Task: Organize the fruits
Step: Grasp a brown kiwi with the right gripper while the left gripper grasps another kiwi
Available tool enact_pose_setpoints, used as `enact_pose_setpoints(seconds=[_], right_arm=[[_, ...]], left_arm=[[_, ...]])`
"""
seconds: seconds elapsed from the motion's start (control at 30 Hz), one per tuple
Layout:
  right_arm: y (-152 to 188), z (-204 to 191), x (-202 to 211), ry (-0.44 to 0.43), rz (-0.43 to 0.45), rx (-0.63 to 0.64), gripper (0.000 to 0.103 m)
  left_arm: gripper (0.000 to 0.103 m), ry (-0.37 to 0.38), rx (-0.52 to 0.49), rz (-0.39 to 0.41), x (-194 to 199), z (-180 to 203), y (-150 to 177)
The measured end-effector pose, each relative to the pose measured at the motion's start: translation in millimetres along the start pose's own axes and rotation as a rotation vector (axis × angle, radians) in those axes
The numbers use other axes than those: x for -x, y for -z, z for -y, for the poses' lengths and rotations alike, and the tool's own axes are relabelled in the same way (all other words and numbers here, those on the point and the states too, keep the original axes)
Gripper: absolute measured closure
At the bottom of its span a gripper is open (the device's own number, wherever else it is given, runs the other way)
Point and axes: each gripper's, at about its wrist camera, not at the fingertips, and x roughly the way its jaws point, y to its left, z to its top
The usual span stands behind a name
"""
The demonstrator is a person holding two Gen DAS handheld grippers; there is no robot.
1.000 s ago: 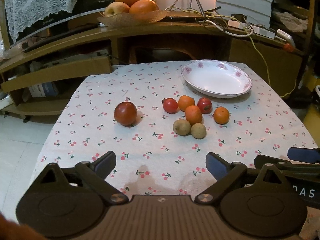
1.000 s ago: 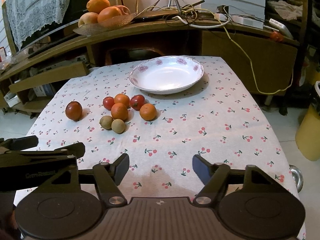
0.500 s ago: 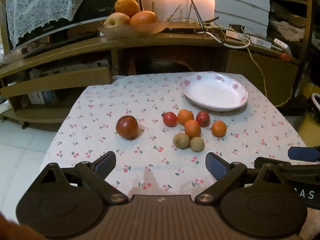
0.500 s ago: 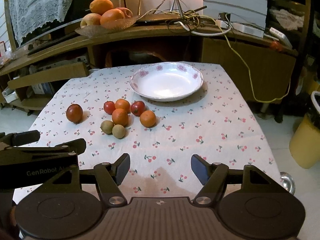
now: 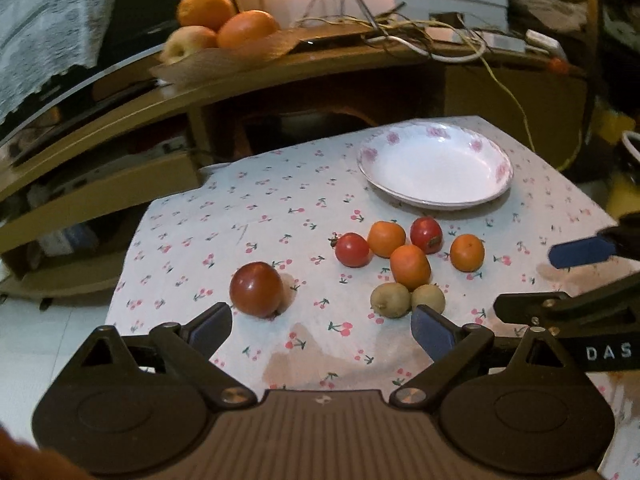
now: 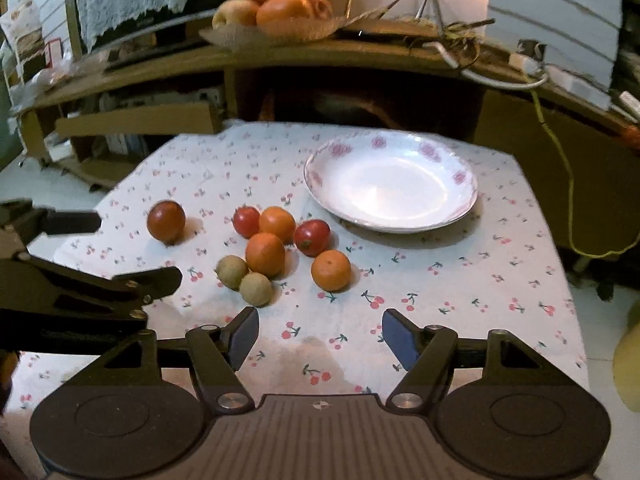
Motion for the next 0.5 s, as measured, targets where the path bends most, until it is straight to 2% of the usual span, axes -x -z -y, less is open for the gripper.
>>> enact_pose_setpoints(seconds=[0.17, 0.27, 0.37, 0.5], right_arm=[[-6, -3, -17, -0.068, -0.021, 0.017, 0.036], [-8, -10, -27, -0.116, -0.042, 0.044, 0.043], [-9, -17, -35, -0.129, -0.042, 0.076, 0.045], [-13, -19, -48, -0.160, -0.061, 0.084, 0.059]], left_arm=[[0.003, 0.077, 0.028, -0.009, -7, -17, 0], [0.003, 0.071, -0.003, 0.004, -9, -22, 4], [0.003, 0.107, 0.020, -0.008, -12, -30, 7], [0.003, 0.130, 0.037, -0.003, -16, -32, 7]])
